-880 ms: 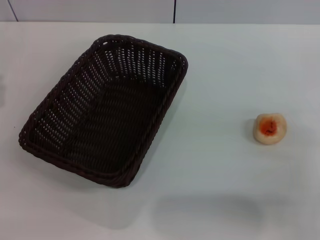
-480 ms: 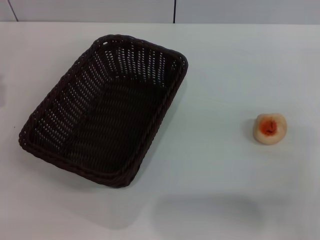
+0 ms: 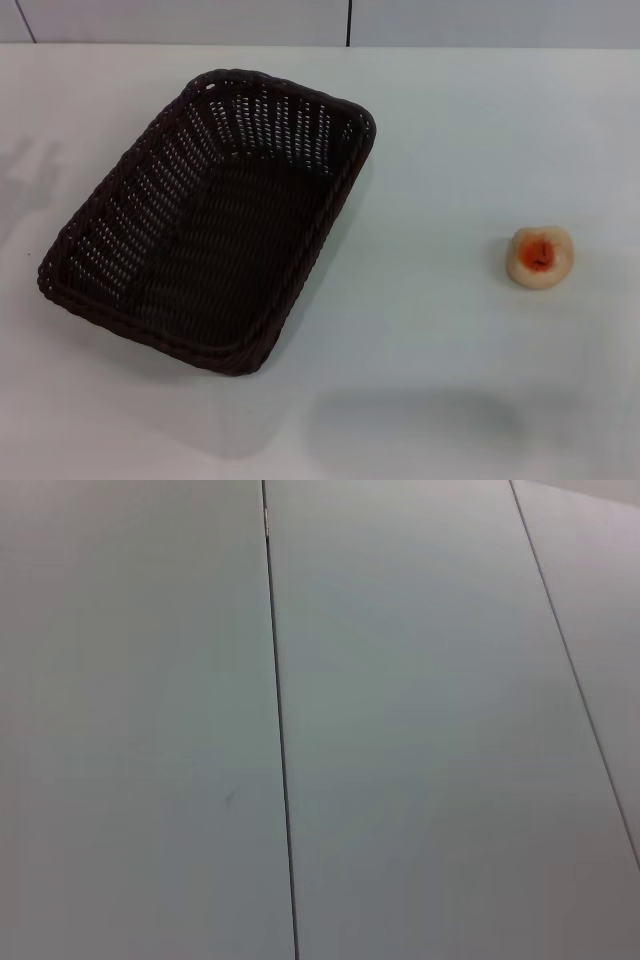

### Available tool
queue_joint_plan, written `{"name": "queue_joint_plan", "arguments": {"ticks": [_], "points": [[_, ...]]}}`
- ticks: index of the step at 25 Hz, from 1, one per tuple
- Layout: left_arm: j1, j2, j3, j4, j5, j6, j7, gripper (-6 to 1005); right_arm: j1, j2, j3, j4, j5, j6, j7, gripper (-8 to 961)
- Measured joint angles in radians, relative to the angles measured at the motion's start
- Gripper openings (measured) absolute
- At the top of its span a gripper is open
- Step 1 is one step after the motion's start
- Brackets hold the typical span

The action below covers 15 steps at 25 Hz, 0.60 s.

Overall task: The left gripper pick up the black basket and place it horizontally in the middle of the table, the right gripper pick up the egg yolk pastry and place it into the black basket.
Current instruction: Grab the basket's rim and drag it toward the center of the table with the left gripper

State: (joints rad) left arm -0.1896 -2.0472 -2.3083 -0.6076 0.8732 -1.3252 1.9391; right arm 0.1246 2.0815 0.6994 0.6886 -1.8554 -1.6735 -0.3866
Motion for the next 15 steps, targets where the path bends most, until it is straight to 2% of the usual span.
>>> {"name": "queue_joint_plan", "arguments": {"ticks": [2,6,7,9,14,15], "points": [[0.007,0.000,0.006,-0.044,0.042,0.022,-0.058,455,0.000,0.000,0.000,0.000,0.000,0.000,0.000,500],[0.014,0.000,0.001,-0.240,0.274,0.076,-0.329,460,0.002,0.000,0.000,0.001,0.001,0.001,0.000,500],[0.014,-0.001,0.001,-0.257,0.291,0.080,-0.351,462,0.002,0.000,0.000,0.001,0.001,0.002,0.000,500],[0.014,-0.005,0.001,-0.355,0.413,0.104,-0.476,465,0.003,0.000,0.000,0.002,0.001,0.002,0.000,500],[0.002,-0.010,0.011,-0.501,0.625,0.122,-0.667,472,0.003,0.000,-0.001,0.002,0.001,0.003,0.000,499],[-0.010,-0.010,0.020,-0.549,0.716,0.122,-0.725,474,0.003,0.000,-0.001,0.002,0.001,0.002,0.000,499]]}}
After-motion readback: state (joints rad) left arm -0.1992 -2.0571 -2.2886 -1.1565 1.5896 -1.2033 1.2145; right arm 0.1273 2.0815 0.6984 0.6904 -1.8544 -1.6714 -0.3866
